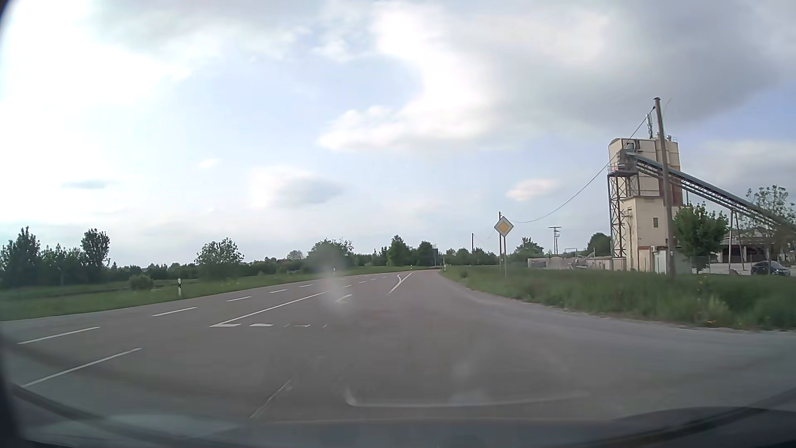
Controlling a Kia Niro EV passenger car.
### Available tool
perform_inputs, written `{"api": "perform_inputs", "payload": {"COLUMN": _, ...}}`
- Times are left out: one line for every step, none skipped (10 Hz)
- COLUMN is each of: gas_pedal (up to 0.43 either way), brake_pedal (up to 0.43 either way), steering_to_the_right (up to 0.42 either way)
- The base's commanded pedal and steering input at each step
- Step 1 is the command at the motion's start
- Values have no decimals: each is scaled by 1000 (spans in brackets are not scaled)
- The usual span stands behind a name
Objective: Follow the waypoints while adhering to traffic rules and regulations
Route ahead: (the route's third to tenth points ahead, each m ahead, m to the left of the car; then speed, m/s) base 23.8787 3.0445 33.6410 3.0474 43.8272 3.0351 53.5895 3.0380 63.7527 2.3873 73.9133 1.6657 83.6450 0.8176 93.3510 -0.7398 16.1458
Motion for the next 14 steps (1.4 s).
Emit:
{"api": "perform_inputs", "payload": {"gas_pedal": 150, "brake_pedal": 0, "steering_to_the_right": 0}}
{"api": "perform_inputs", "payload": {"gas_pedal": 138, "brake_pedal": 0, "steering_to_the_right": 0}}
{"api": "perform_inputs", "payload": {"gas_pedal": 138, "brake_pedal": 0, "steering_to_the_right": 0}}
{"api": "perform_inputs", "payload": {"gas_pedal": 130, "brake_pedal": 0, "steering_to_the_right": -1}}
{"api": "perform_inputs", "payload": {"gas_pedal": 98, "brake_pedal": 0, "steering_to_the_right": -1}}
{"api": "perform_inputs", "payload": {"gas_pedal": 67, "brake_pedal": 0, "steering_to_the_right": -2}}
{"api": "perform_inputs", "payload": {"gas_pedal": 28, "brake_pedal": 0, "steering_to_the_right": -2}}
{"api": "perform_inputs", "payload": {"gas_pedal": 0, "brake_pedal": 0, "steering_to_the_right": -2}}
{"api": "perform_inputs", "payload": {"gas_pedal": 0, "brake_pedal": 0, "steering_to_the_right": -2}}
{"api": "perform_inputs", "payload": {"gas_pedal": 0, "brake_pedal": 0, "steering_to_the_right": -2}}
{"api": "perform_inputs", "payload": {"gas_pedal": 0, "brake_pedal": 0, "steering_to_the_right": -2}}
{"api": "perform_inputs", "payload": {"gas_pedal": 0, "brake_pedal": 0, "steering_to_the_right": -2}}
{"api": "perform_inputs", "payload": {"gas_pedal": 20, "brake_pedal": 0, "steering_to_the_right": -2}}
{"api": "perform_inputs", "payload": {"gas_pedal": 39, "brake_pedal": 0, "steering_to_the_right": -2}}
